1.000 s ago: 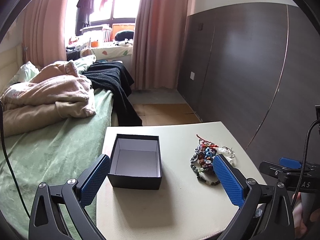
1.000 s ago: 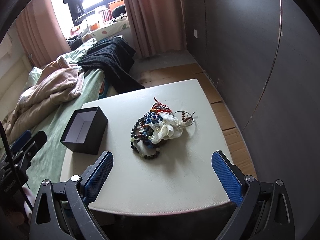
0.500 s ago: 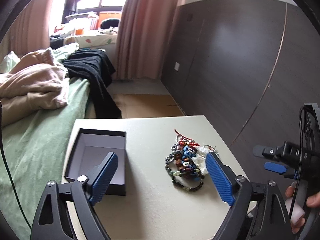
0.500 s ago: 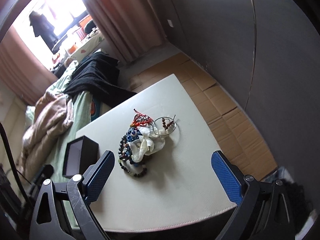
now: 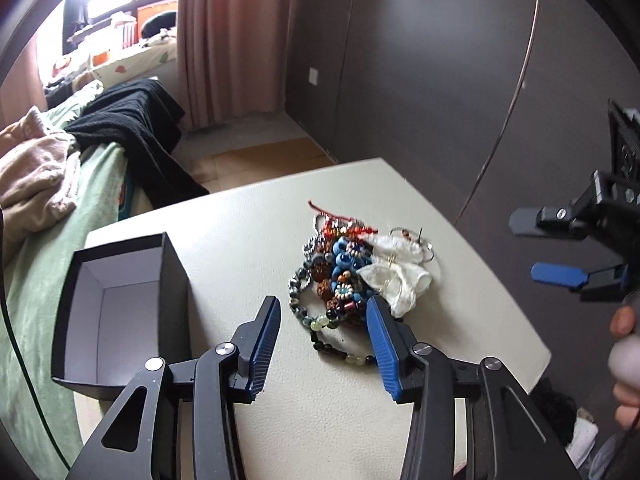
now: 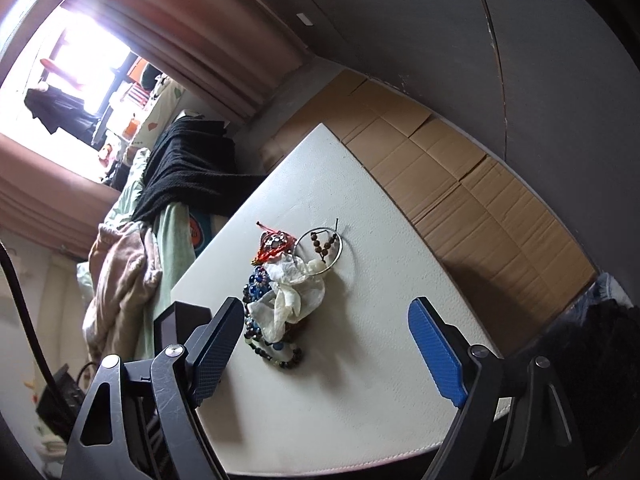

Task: Organize jewelry
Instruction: 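Reach the left tool into the jewelry pile and grasp the dark bead bracelet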

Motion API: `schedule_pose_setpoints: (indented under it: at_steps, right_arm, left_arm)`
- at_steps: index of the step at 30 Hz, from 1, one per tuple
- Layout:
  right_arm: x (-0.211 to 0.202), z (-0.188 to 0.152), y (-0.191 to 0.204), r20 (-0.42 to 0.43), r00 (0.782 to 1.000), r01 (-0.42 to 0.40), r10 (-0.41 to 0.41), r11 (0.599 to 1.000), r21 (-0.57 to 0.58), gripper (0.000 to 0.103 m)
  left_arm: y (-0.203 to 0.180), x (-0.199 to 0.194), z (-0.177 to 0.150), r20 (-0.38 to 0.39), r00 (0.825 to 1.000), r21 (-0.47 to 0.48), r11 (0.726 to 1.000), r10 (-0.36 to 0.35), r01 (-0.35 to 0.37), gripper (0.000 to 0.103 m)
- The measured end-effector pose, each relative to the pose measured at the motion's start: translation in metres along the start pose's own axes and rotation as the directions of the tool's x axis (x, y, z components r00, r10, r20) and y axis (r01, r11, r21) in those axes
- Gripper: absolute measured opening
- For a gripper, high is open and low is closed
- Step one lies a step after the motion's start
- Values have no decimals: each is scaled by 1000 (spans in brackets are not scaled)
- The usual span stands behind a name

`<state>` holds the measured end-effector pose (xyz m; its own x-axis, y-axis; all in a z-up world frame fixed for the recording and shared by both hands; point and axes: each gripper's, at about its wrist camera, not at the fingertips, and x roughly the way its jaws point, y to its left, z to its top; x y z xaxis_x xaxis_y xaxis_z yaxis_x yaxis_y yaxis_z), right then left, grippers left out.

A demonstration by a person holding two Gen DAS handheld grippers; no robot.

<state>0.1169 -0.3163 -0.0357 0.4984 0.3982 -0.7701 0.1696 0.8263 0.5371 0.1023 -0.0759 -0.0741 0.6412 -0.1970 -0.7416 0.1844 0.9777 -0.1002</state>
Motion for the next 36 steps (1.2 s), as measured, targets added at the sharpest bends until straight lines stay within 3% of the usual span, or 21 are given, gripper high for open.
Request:
schedule_pose_setpoints:
  at_steps: [14, 17, 20, 22, 26, 28, 36]
  right_arm:
    - [11, 6, 0, -39, 999, -22, 23, 1000, 10, 86]
    - [13, 5, 2, -46, 999, -23, 23, 1000, 3, 86]
    - [16, 4, 3, -51, 999, -13, 13, 1000, -6, 86]
    - [19, 3, 4, -54, 999, -12, 11, 1000, -11, 86]
    - [28, 3, 7, -75, 997, -37, 35, 999, -19, 85]
    - [35, 2, 9, -91, 994, -54, 52, 998, -21, 75]
    - [60, -1, 21, -120, 991, -67, 63, 997, -35, 61]
  left_arm:
    - [-5, 42, -6, -120, 992, 94, 995, 38, -27, 41]
    - [-4, 48, -5, -135, 991, 85, 996, 20, -9, 30]
    - [-2, 49, -4, -132, 991, 67, 998, -1, 10, 21]
    - [-2, 47, -4, -133, 991, 59, 998, -10, 18, 8]
    - [1, 35, -3, -103, 995, 41, 999, -16, 20, 8]
    - [2, 27, -2, -83, 996, 27, 999, -37, 40, 8]
    - [13, -2, 1, -14, 997, -27, 997, -76, 75, 8]
